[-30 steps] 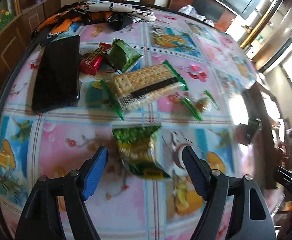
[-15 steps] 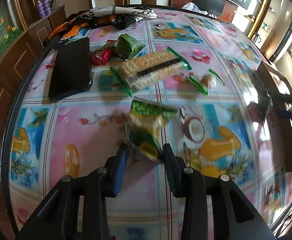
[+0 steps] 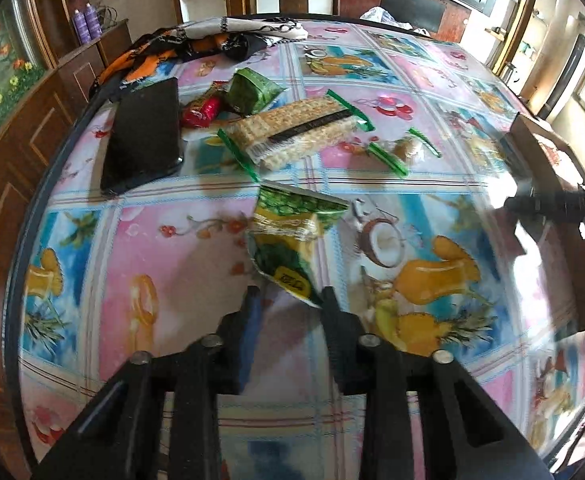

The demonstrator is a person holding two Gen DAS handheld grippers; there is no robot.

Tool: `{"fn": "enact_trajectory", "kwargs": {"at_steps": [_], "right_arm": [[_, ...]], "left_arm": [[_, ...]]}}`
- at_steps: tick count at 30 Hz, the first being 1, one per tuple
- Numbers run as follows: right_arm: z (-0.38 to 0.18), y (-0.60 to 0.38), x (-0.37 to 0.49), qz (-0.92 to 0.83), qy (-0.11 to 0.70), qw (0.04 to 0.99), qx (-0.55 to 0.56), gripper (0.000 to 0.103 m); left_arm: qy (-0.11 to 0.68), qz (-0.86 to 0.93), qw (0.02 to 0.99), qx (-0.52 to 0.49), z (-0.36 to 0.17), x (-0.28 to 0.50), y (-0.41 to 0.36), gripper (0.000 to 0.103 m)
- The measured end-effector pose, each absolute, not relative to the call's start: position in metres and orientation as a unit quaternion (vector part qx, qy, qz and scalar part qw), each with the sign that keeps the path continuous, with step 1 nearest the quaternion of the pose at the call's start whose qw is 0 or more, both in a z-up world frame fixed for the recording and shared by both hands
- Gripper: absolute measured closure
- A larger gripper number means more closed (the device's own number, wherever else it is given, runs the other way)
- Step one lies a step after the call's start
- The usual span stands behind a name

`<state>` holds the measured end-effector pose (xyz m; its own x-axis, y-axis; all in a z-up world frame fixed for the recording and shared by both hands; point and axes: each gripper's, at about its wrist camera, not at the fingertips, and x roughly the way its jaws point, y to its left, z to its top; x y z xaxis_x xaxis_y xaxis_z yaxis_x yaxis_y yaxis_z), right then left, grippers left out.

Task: Organize snacks
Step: 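Grasp a green pea bag with the right tool while the left tool grasps another pea bag, then carry both green pea bags over the cardboard box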

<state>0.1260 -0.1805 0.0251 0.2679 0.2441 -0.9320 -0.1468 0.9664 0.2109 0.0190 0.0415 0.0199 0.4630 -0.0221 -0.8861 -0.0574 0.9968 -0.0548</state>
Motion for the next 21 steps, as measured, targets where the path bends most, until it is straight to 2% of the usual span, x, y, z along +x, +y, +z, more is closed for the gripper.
{"fn": "enact_trajectory", "kwargs": {"at_steps": [1,3,11,21], "right_arm": [[0.026,-0.177,0.117,0.132,0.590,0.796,0.035,0.065],[0.031,-0.172,0.094,0.171,0.581,0.795,0.040,0.065],[0.043,-0.161,0.044,0.231,0.550,0.802,0.012,0.065],[0.045,-0.177,0.026,0.239,0.548,0.801,0.023,0.065]], "left_arm": [[0.520,0.004,0.853,-0.050,0.020,0.017,0.041,0.088],[0.521,-0.004,0.851,-0.058,0.021,0.011,0.038,0.088],[0.527,-0.026,0.845,-0.087,0.018,-0.007,0.026,0.100],[0.525,-0.014,0.841,-0.126,0.024,-0.025,0.038,0.102]]}}
